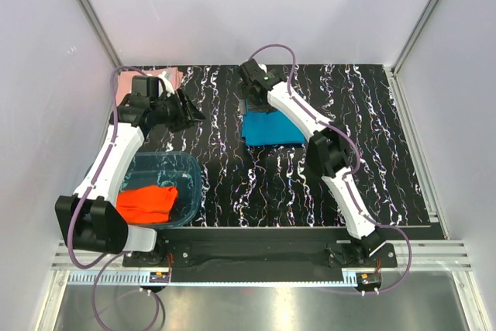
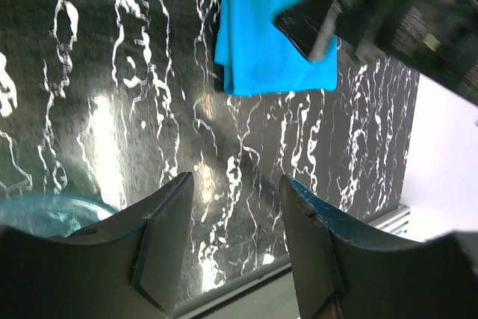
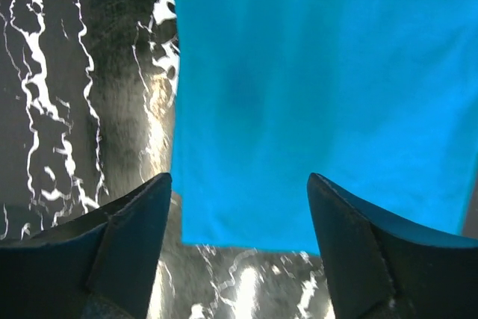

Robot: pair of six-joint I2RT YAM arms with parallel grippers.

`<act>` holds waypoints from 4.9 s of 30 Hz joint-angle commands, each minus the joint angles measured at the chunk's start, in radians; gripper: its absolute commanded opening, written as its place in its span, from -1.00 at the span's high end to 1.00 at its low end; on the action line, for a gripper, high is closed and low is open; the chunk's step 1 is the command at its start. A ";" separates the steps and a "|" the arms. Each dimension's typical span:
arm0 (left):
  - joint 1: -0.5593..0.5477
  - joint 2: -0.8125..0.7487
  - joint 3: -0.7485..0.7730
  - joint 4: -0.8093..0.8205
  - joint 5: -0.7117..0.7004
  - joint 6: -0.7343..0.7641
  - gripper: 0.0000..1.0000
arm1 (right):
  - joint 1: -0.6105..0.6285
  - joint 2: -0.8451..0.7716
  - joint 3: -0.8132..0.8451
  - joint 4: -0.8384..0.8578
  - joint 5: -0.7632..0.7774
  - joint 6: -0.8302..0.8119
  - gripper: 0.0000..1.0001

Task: Fold and stack the t-shirts
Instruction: Neatly place the folded tshirt to the corner

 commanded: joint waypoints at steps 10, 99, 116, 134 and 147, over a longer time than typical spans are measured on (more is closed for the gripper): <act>0.007 -0.086 -0.080 0.042 0.035 0.005 -0.09 | 0.092 -0.105 -0.191 0.173 0.008 -0.271 -0.63; -0.106 0.710 0.055 0.723 0.260 -0.802 -0.93 | 0.069 -0.559 -0.949 0.792 -0.198 -0.879 1.00; -0.183 0.902 0.228 0.717 0.076 -0.890 -0.80 | 0.059 -0.615 -1.022 0.819 -0.223 -0.836 1.00; -0.192 0.959 0.328 0.531 -0.027 -0.876 -0.60 | 0.040 -0.651 -1.032 0.832 -0.258 -0.809 1.00; -0.178 1.023 0.411 0.508 -0.025 -0.830 -0.33 | 0.040 -0.643 -1.024 0.824 -0.276 -0.790 1.00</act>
